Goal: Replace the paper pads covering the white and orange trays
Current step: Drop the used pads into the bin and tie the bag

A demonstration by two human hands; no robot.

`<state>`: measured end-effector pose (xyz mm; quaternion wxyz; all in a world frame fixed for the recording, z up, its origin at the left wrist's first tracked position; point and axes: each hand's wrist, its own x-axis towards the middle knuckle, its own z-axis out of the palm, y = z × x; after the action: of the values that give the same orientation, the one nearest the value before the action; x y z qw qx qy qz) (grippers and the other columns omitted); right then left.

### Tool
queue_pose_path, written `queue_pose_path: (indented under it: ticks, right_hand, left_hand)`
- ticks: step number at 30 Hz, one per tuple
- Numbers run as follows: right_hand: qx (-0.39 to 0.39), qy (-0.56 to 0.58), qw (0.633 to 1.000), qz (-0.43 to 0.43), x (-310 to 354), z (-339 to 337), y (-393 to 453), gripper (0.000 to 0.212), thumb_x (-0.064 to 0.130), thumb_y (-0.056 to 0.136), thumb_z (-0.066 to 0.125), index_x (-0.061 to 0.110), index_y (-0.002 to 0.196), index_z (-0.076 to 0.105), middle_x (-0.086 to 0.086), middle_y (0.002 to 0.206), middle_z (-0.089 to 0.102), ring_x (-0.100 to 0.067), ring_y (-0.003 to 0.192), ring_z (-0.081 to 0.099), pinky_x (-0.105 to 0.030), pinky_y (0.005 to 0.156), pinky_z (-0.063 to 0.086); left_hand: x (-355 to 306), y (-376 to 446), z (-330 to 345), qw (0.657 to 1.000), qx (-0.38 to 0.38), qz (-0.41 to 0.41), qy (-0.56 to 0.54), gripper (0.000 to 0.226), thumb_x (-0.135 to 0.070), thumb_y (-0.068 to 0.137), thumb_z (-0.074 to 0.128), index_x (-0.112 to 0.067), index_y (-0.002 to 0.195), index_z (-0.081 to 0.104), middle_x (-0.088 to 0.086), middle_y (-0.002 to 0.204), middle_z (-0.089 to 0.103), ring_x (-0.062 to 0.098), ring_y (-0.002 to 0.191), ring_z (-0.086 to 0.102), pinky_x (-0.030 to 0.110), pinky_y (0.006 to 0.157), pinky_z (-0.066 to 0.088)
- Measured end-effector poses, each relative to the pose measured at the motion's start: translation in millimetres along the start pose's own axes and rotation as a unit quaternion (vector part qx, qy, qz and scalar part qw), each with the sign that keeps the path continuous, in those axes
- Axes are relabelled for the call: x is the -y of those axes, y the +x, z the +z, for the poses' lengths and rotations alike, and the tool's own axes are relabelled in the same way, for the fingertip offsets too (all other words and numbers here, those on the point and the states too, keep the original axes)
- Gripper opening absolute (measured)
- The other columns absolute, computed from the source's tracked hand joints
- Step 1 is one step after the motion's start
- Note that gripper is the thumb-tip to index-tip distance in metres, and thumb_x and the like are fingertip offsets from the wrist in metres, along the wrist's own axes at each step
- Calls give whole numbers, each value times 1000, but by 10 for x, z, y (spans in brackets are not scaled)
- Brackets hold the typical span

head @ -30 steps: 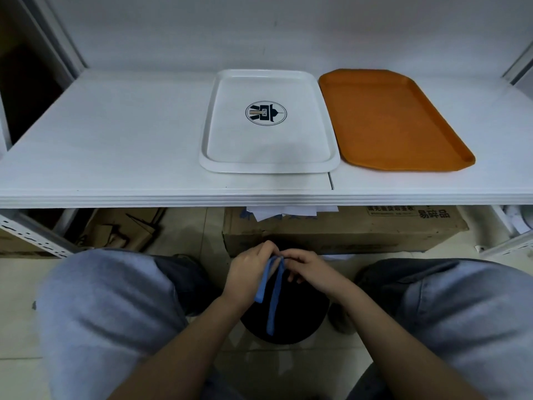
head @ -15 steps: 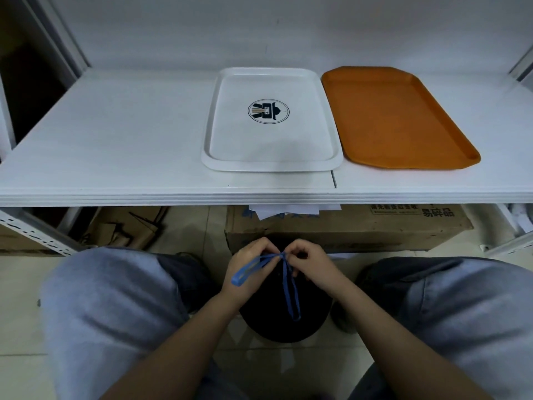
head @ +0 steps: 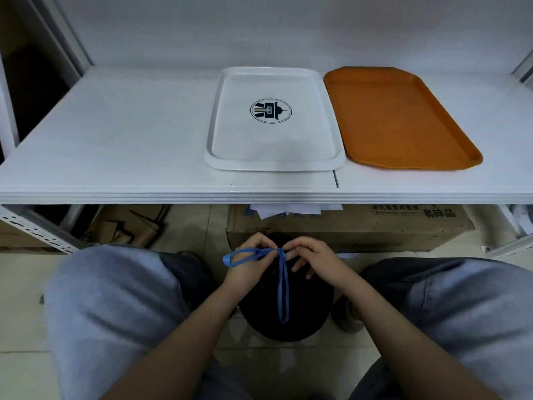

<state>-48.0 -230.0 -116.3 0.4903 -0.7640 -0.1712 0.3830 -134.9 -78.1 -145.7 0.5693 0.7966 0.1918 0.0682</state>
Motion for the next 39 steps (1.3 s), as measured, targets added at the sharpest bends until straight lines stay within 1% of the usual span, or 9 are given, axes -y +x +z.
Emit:
queue_pose_path:
  ticks: [5, 8, 12, 16, 18, 21, 26, 35, 39]
  right_hand:
    - [60, -18, 998, -22, -58, -21, 16, 29, 6, 89, 61, 24, 111, 54, 3, 98, 65, -8, 72, 63, -18, 62, 48]
    - [44, -61, 997, -30, -116, 33, 41, 36, 6, 84, 69, 22, 111, 53, 4, 89, 62, 1, 66, 57, -14, 66, 46]
    - [-2, -1, 1000, -30, -156, 58, 67, 26, 3, 87, 65, 19, 104, 54, -4, 87, 64, -5, 68, 61, -15, 62, 48]
    - [20, 2, 999, -48, -152, 3, 71, 19, 3, 89, 61, 20, 97, 57, -8, 95, 63, -12, 85, 62, -23, 76, 51]
    - [50, 18, 998, -44, -139, -11, 71, 13, 5, 92, 58, 15, 99, 58, -1, 93, 62, -1, 78, 63, -17, 70, 49]
    - [63, 17, 998, -22, -151, -22, 70, 10, 11, 95, 54, 18, 99, 61, 6, 89, 62, -2, 68, 59, -18, 64, 48]
    - [48, 53, 997, 7, -175, 32, 22, 21, 8, 96, 51, 25, 99, 62, 11, 80, 63, -1, 61, 53, -15, 58, 41]
    - [54, 67, 996, 15, -142, 6, -39, 19, 11, 91, 59, 16, 109, 59, 4, 95, 69, -4, 65, 58, -18, 56, 39]
    - [-12, 55, 997, -47, -95, 67, -37, 18, 16, 86, 69, 16, 103, 65, 3, 95, 67, -2, 77, 64, -18, 63, 49]
  left_hand:
    - [-59, 44, -21, 999, 30, -3, -29, 15, -2, 86, 65, -16, 81, 62, -1, 85, 64, 10, 82, 61, 19, 74, 50]
    - [-73, 56, -40, 997, 68, -2, 23, 12, -6, 87, 64, -18, 86, 66, -8, 86, 65, 3, 84, 61, 14, 75, 49]
    - [-95, 133, -125, 989, 127, -27, 65, 10, -12, 90, 62, -20, 89, 67, -9, 82, 65, 3, 81, 61, 22, 78, 51]
    - [-189, 219, -215, 966, 223, -75, 105, 12, -17, 95, 55, -14, 97, 66, -9, 78, 61, 2, 75, 56, 15, 72, 44]
    - [-225, 254, -233, 952, 263, -116, 109, 15, -20, 97, 51, -13, 99, 65, -7, 80, 60, 6, 77, 56, 18, 74, 43]
    - [-257, 260, -233, 934, 305, -167, 79, 18, -22, 99, 47, -13, 100, 62, -3, 86, 58, 9, 80, 53, 19, 77, 42]
    - [-302, 205, -166, 931, 290, -223, 10, 22, -20, 102, 39, -18, 94, 60, -7, 77, 54, 5, 71, 49, 9, 61, 40]
    - [-235, 163, -188, 948, 238, -199, -72, 23, -20, 100, 46, -16, 88, 65, -5, 76, 61, 5, 74, 56, 8, 67, 45]
    - [-234, 167, -175, 951, 218, -202, -83, 20, -19, 98, 50, -17, 86, 66, -5, 73, 63, 3, 70, 57, 8, 63, 45]
